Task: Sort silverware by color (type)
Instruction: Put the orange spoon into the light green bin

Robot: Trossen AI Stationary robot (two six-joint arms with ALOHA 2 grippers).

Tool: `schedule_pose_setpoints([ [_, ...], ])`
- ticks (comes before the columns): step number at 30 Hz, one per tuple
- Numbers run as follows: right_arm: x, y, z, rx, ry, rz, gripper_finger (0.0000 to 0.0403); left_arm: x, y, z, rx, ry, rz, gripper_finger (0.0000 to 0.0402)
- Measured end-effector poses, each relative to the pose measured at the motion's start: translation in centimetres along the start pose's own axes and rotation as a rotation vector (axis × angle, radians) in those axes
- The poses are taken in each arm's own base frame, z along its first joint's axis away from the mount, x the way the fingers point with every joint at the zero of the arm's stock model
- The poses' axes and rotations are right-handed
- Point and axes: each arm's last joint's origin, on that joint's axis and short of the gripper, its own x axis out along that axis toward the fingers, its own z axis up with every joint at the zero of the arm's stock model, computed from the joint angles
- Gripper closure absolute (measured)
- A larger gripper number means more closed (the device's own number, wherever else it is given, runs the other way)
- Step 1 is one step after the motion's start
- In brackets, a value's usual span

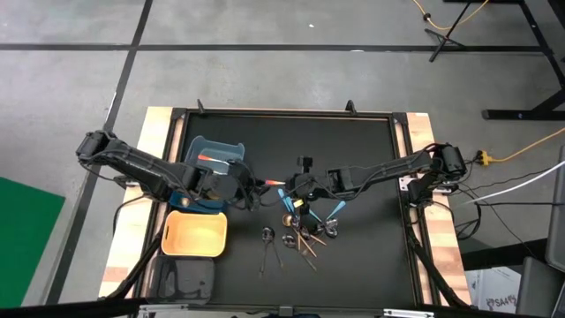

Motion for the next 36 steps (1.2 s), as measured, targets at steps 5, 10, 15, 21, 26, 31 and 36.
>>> schedule_pose_setpoints([
  [5,0.0,0.0,0.0,0.000,0.000,0.000,0.0402,1.3,-0.3,-0.6,-0.001,-0.006,-0.001,0.0268],
  [10,0.0,0.0,0.0,-0.001,0.001,0.000,0.0402,2.2,-0.2,-0.9,0.001,-0.006,0.017,0.0268],
  [15,0.0,0.0,0.0,-0.001,0.001,0.000,0.0402,2.4,0.0,-0.7,-0.008,-0.036,0.041,0.0269],
  [21,0.0,0.0,0.0,-0.001,0.002,0.001,0.0402,2.5,0.1,-0.5,-0.013,-0.061,0.064,0.0269],
  [26,0.0,0.0,0.0,-0.002,0.002,0.001,0.0402,2.5,0.2,-0.5,-0.014,-0.062,0.067,0.0269],
  [31,0.0,0.0,0.0,-0.002,0.002,0.001,0.0402,2.5,0.2,-0.5,-0.014,-0.067,0.072,0.0269],
  [36,0.0,0.0,0.0,-0.002,0.002,0.001,0.0402,2.5,0.2,-0.5,-0.013,-0.067,0.072,0.0293],
])
